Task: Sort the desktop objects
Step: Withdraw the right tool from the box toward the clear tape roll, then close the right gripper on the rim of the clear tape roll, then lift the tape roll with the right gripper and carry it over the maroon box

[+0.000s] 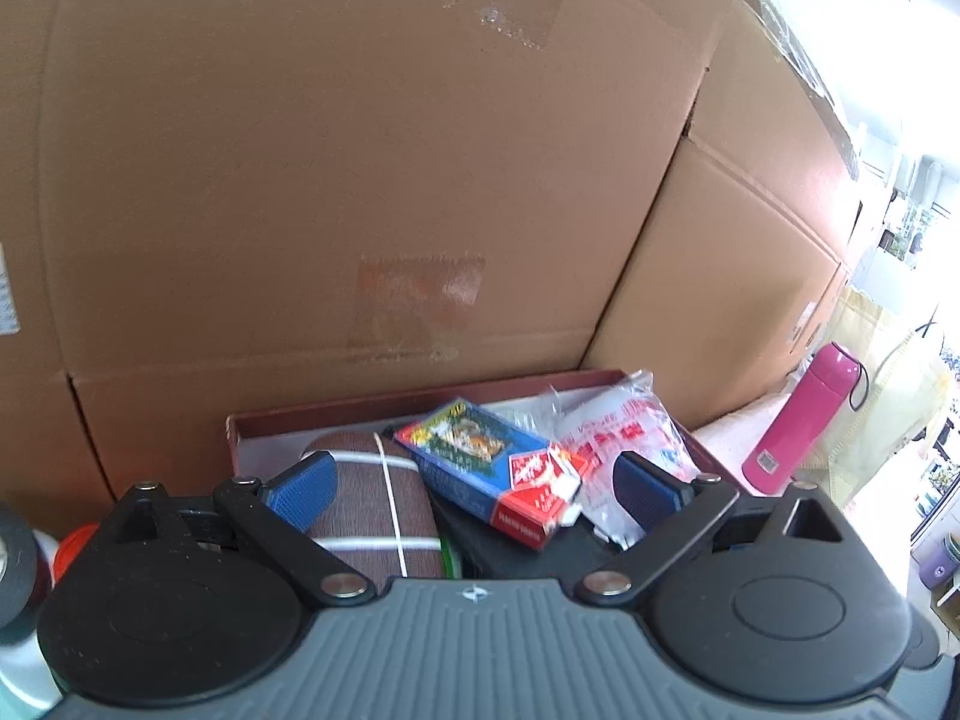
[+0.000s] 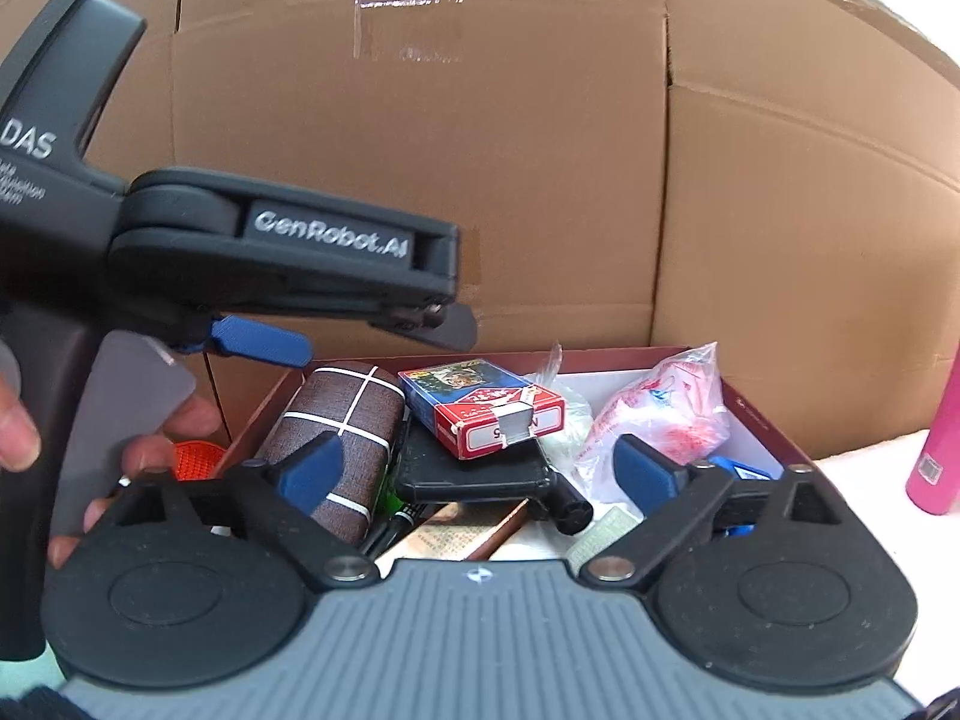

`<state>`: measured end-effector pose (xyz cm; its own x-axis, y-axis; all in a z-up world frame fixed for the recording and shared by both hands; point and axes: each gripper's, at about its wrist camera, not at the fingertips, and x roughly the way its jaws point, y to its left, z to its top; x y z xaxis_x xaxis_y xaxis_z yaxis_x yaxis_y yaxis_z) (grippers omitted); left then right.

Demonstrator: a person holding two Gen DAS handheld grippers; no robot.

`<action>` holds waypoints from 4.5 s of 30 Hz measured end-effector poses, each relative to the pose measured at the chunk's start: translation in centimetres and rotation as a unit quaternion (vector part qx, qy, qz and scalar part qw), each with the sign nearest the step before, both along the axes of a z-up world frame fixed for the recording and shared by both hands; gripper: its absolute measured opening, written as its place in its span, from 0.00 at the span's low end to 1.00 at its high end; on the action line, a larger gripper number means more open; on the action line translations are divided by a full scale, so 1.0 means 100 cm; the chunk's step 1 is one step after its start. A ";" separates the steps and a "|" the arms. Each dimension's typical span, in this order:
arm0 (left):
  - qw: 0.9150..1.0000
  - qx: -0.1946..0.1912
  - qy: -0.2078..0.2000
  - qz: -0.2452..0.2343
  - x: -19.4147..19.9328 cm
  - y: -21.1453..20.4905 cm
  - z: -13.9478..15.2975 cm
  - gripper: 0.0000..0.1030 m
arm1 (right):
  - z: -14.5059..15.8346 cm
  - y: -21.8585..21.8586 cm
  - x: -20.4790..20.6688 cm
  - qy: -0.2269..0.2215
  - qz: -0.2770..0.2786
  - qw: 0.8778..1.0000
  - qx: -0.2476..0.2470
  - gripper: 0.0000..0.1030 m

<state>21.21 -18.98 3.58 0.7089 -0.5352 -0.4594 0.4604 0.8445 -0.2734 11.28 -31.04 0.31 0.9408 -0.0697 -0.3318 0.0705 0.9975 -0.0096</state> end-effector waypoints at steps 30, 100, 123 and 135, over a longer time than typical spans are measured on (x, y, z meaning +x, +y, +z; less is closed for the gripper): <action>0.996 0.069 0.028 0.044 -0.120 0.066 -0.017 0.98 | -0.005 0.055 -0.086 0.037 0.027 0.999 0.012 0.98; 0.945 -0.001 0.126 0.303 -0.088 0.380 -0.088 0.20 | -0.058 0.368 0.043 0.142 0.277 0.949 0.053 0.19; 0.940 0.009 0.109 0.323 -0.111 0.368 -0.077 0.18 | -0.053 0.360 0.033 0.142 0.271 0.950 0.058 0.12; 0.949 0.008 0.061 0.308 -0.142 0.347 -0.037 0.18 | -0.023 0.325 0.006 0.079 0.257 0.961 0.070 0.12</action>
<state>7.06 15.70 -0.14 0.8264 -0.0287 -0.5624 -0.1558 0.9481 -0.2773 11.88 1.44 -2.02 0.7761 0.4469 -0.4450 -0.4236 0.8921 0.1570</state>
